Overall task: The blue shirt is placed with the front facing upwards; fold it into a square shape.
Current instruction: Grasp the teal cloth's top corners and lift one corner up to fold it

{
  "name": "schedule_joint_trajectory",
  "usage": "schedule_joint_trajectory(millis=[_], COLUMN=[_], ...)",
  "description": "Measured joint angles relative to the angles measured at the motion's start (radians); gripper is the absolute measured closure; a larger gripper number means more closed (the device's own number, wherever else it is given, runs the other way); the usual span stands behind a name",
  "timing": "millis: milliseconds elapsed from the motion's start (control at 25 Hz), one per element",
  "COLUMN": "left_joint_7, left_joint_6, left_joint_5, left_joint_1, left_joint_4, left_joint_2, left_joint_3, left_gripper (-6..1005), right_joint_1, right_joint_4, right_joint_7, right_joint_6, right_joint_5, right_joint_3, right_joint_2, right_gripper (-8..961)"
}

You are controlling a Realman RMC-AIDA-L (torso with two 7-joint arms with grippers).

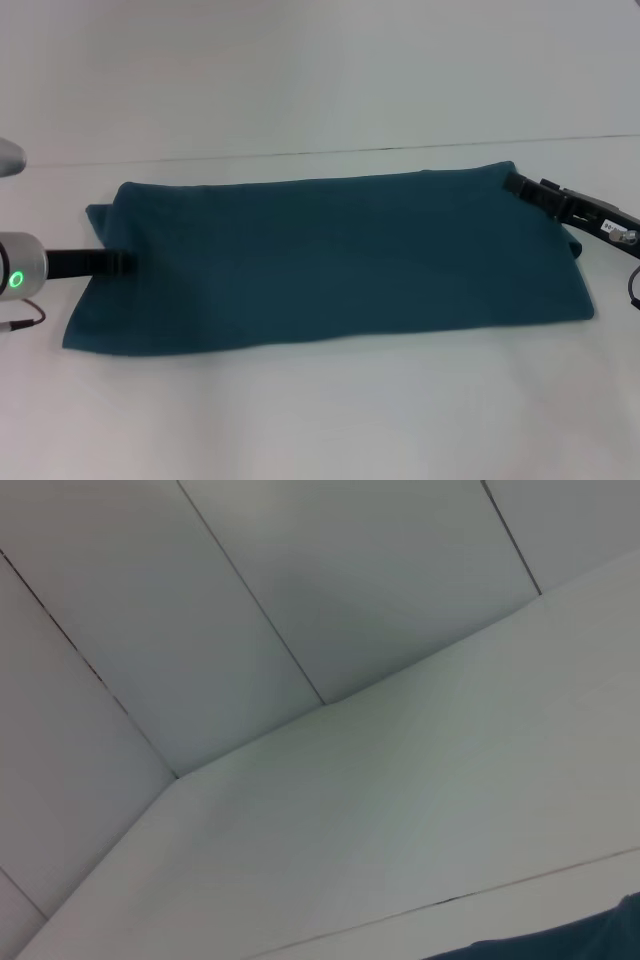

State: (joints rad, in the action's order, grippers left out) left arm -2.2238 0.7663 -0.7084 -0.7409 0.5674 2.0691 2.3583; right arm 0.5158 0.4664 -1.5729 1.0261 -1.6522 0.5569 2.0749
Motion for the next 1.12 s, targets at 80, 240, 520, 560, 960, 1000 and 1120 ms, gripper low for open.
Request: schedule_joint_trajectory(millis=[80, 240, 520, 560, 960, 1000, 1120], left_joint_7=[0.032, 0.060, 0.103, 0.106, 0.107, 0.106, 0.094], left_joint_6=[0.013, 0.036, 0.085, 0.091, 0.183, 0.189, 0.226], left_joint_5=[-0.035, -0.080, -0.151, -0.153, -0.154, -0.154, -0.154], left_joint_1=[0.003, 0.004, 0.005, 0.005, 0.032, 0.034, 0.046], left_joint_4=[0.002, 0.011, 0.040, 0.046, 0.185, 0.194, 0.232], left_joint_2=[0.000, -0.001, 0.004, 0.008, 0.035, 0.036, 0.039], left_joint_3=[0.001, 0.002, 0.000, -0.001, 0.002, 0.002, 0.002], left_gripper=[643, 802, 936, 936, 936, 936, 936], right_joint_1=[0.000, 0.000, 0.000, 0.000, 0.014, 0.018, 0.027], right_joint_4=[-0.002, -0.003, -0.003, -0.003, -0.041, -0.053, -0.100], right_joint_7=[0.000, 0.000, -0.001, -0.001, 0.120, 0.154, 0.296], right_joint_6=[0.000, -0.001, -0.004, -0.004, -0.009, -0.009, -0.013], right_joint_5=[0.000, 0.000, 0.000, 0.000, 0.018, 0.027, 0.084], right_joint_3=[0.000, 0.000, 0.000, 0.000, -0.008, -0.011, -0.013], right_joint_2=[-0.001, -0.001, 0.001, 0.001, 0.013, 0.014, 0.018], right_gripper=[201, 202, 203, 203, 228, 251, 319])
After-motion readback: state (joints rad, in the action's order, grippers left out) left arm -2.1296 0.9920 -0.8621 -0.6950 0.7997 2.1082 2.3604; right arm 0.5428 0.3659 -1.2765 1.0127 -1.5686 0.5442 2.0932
